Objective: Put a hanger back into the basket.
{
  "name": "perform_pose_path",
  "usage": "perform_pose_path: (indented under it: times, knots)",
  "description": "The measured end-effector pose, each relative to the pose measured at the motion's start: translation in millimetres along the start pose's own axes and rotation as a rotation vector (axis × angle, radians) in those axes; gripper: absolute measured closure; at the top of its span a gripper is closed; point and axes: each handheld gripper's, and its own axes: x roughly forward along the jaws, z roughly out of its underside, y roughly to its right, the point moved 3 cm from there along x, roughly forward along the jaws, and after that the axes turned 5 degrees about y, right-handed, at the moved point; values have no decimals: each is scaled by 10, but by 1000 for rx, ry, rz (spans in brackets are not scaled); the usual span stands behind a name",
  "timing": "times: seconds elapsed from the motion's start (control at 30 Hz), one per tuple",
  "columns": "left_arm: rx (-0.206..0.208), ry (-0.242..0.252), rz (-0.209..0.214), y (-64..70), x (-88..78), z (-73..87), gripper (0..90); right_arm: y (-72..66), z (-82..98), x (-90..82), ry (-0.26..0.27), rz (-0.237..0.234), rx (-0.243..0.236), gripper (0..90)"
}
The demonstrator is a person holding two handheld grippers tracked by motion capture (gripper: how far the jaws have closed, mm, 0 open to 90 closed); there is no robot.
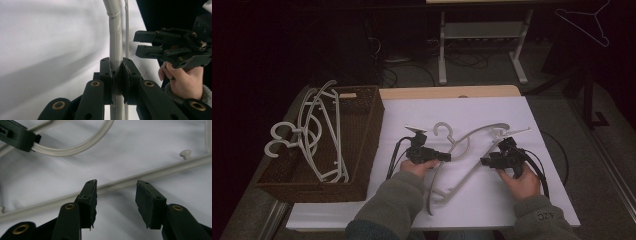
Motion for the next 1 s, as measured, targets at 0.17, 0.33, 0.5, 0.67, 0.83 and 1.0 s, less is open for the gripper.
perform_pose_path:
  times: [0.17,0.33,0.5,0.67,0.83,1.0]
  knots:
    - [-1,44,19,44,-167,-43,806,-13,-20,-82,36,-13,-5,485]
    - [-2,104,20,83,-379,-103,805,-14,-43,-244,101,-20,0,451]
    - [8,151,17,135,-601,-171,805,14,-52,-343,137,-11,5,425]
    - [24,203,13,221,-872,-267,805,22,-47,-347,132,-7,4,403]
    - [40,244,-4,281,-1125,-356,805,23,-53,-338,129,-2,3,387]
    - [35,293,-36,263,-1395,-410,805,37,-52,-343,131,-1,8,373]
